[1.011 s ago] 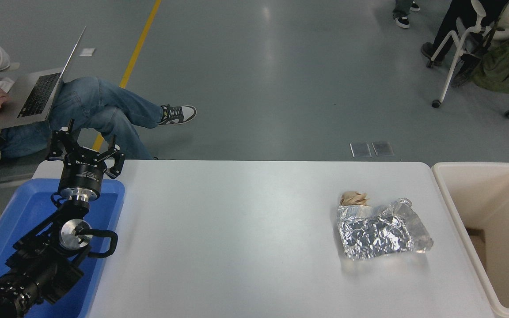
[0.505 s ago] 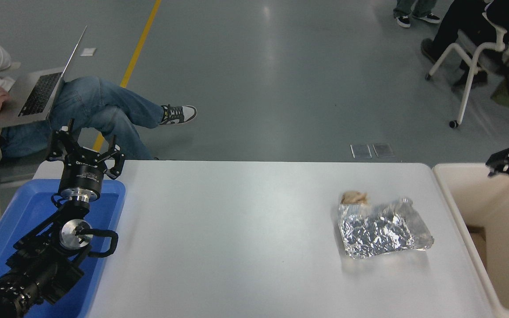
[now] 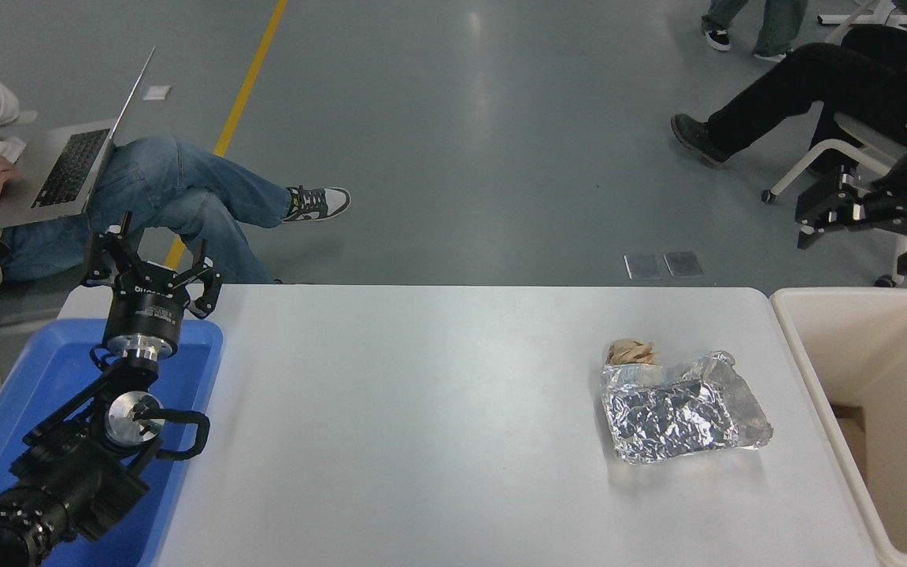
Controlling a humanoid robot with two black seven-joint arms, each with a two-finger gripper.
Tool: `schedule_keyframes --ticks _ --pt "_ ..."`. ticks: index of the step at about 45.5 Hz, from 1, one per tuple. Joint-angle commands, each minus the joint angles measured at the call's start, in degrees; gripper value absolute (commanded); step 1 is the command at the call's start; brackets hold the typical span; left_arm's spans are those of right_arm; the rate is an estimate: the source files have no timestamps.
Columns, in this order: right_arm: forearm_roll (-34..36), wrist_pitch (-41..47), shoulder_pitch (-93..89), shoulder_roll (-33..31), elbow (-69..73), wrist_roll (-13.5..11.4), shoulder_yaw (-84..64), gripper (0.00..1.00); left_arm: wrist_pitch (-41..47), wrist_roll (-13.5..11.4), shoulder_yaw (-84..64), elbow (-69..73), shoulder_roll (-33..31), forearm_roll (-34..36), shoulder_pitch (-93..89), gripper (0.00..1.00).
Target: Pick up paper cup place in dustbin
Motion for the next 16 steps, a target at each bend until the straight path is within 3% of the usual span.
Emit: schedule_keyframes --ticks 1,16 --pt "-1.71 0.99 3.22 4.19 3.65 -0.02 5.34 1.0 0.0 0.01 0.0 0.04 0.0 0.0 -0.01 0.99" --pt "-1.54 0.99 3.22 4.54 3.73 0.07 6.84 1.0 0.0 -0.08 0.0 0.04 0.0 0.0 -0.01 0.99"
